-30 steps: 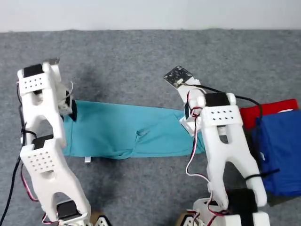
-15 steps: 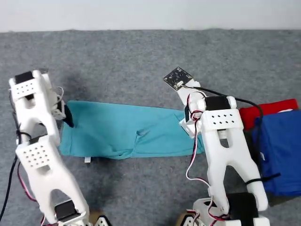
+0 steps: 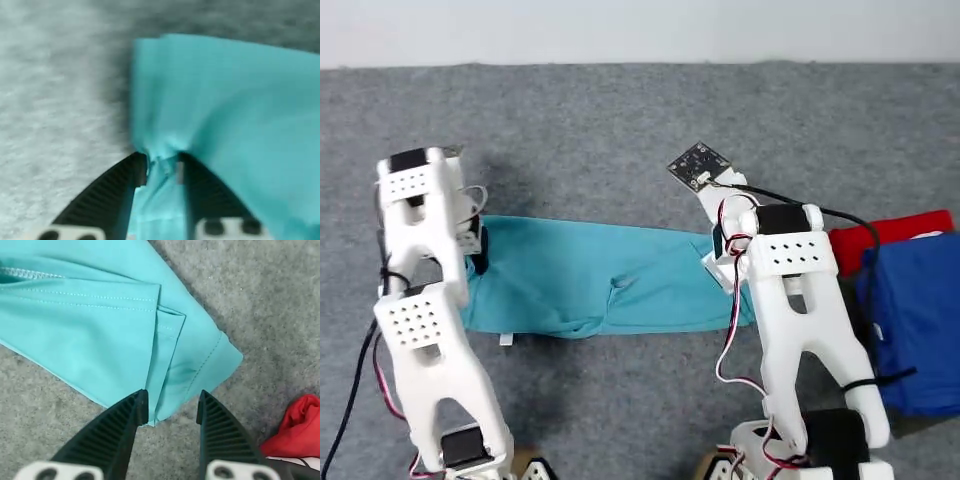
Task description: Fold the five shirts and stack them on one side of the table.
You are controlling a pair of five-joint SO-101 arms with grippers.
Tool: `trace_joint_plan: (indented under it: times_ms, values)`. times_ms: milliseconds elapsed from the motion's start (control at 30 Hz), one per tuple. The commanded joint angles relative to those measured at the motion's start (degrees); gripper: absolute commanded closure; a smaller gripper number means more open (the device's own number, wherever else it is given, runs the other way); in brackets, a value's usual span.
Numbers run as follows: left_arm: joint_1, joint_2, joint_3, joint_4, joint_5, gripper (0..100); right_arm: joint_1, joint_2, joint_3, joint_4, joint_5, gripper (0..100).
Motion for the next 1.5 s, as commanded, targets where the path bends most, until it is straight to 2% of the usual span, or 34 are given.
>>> trace_joint_plan:
  times_ms: [0, 300, 467, 567, 900, 1000, 1233, 1333, 1467]
  values:
    - [0.88, 1.67, 2.77, 0.70, 0.44, 98, 0.40, -2.24, -0.26, -0.48, -0.53, 83.0]
    - [0.35, 0.00, 3.12, 0.70, 0.70, 99, 0.40, -2.24, -0.26, -0.48, -0.53, 83.0]
    - [-0.44, -7.38, 3.03, 0.79, 0.79, 99, 0.31, -2.24, -0.26, -0.40, -0.53, 83.0]
    - [1.32, -13.45, 3.12, 0.88, 0.79, 99, 0.13, -2.24, -0.26, -0.40, -0.53, 83.0]
    - [22.51, -29.19, 11.12, 0.79, 0.53, 99, 3.91, -2.42, -0.70, -0.40, -2.81, 83.0]
    - [28.13, -29.27, 11.12, 0.79, 0.53, 99, 9.36, -4.26, -0.70, -0.48, -2.90, 83.0]
    - [42.11, -29.27, 8.84, 0.79, 0.53, 99, 27.03, -14.46, -0.44, -0.40, -2.55, 83.1]
    - [47.74, -29.36, 6.46, 0.79, 0.35, 99, 30.73, -15.52, -0.35, 0.31, -2.55, 83.1]
    - [52.92, -29.27, 3.21, 0.79, -0.26, 99, 31.25, -15.96, -0.53, 2.33, -2.46, 83.1]
